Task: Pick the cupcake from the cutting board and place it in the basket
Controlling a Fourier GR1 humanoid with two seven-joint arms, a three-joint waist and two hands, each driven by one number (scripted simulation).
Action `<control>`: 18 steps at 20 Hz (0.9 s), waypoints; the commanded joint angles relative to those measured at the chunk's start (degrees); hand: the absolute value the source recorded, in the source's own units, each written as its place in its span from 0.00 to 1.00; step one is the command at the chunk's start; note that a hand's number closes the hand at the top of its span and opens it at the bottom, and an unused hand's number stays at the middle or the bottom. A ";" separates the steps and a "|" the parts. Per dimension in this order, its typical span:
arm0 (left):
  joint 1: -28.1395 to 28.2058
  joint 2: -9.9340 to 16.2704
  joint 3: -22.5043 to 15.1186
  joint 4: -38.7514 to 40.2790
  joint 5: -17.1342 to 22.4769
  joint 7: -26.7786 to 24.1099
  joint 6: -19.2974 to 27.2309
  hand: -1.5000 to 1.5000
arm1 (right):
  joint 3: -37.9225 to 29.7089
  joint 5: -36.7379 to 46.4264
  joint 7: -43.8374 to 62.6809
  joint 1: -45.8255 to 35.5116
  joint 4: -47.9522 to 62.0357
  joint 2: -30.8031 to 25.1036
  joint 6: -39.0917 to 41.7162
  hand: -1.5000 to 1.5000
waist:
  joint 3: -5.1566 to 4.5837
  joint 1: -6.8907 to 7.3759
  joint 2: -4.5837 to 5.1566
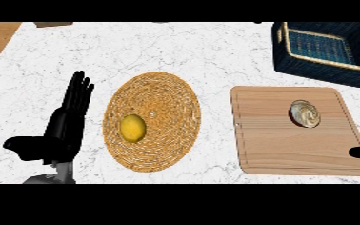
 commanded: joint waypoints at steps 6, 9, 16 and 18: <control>-0.01 -0.50 1.63 3.64 1.14 -3.30 -3.95 0.50 | 0.65 -16.35 17.30 -13.70 0.99 -2.62 12.76 0.00 | 0.22 1.28 0.56; 0.92 -1.62 -0.35 0.58 -1.05 -1.33 -2.09 0.50 | 5.15 -11.52 20.72 -13.15 -1.26 -1.84 10.57 0.00 | 0.24 1.31 0.46; -1.33 -1.11 1.98 1.23 -1.26 0.03 -2.26 0.50 | 5.83 -7.49 14.18 -8.30 5.37 -2.17 11.65 0.00 | 0.30 0.81 0.51; -2.63 -3.38 0.34 2.51 -3.06 -0.15 -0.89 0.50 | 6.24 -4.62 12.28 -11.96 10.93 -0.06 10.53 0.00 | 0.31 1.17 0.62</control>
